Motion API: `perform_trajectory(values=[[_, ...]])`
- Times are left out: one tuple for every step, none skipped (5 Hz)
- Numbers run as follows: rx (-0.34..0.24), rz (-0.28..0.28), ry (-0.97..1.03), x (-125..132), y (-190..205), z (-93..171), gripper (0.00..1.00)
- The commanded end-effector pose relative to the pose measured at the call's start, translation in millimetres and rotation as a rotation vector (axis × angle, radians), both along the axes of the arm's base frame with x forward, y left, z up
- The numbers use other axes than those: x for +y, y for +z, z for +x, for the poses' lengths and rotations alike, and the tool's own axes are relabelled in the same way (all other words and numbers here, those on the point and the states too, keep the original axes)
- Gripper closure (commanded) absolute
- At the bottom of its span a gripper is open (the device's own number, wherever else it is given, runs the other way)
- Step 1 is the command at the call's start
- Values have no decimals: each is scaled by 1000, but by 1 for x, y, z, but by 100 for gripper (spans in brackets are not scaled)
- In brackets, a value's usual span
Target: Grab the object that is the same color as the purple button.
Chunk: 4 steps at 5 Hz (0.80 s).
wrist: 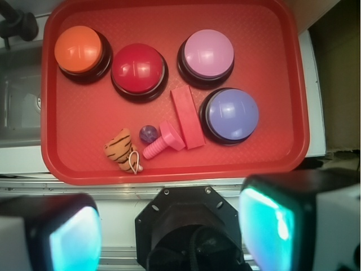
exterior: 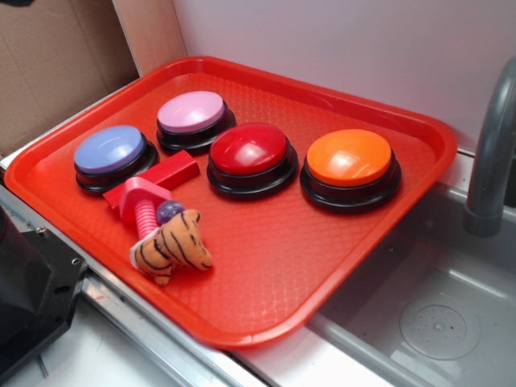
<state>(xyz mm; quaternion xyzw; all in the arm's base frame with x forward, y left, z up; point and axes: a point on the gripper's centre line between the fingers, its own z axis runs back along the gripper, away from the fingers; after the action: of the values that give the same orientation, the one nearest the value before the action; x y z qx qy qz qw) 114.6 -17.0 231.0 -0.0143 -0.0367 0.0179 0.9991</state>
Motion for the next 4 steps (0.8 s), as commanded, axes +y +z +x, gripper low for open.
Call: perform_trajectory(values=[[24, 123, -240, -12, -22, 32, 0], [33, 177, -435, -21, -47, 50, 0], [-6, 137, -639, -27, -72, 61, 0], [-24, 171, -753, -29, -101, 68, 0]])
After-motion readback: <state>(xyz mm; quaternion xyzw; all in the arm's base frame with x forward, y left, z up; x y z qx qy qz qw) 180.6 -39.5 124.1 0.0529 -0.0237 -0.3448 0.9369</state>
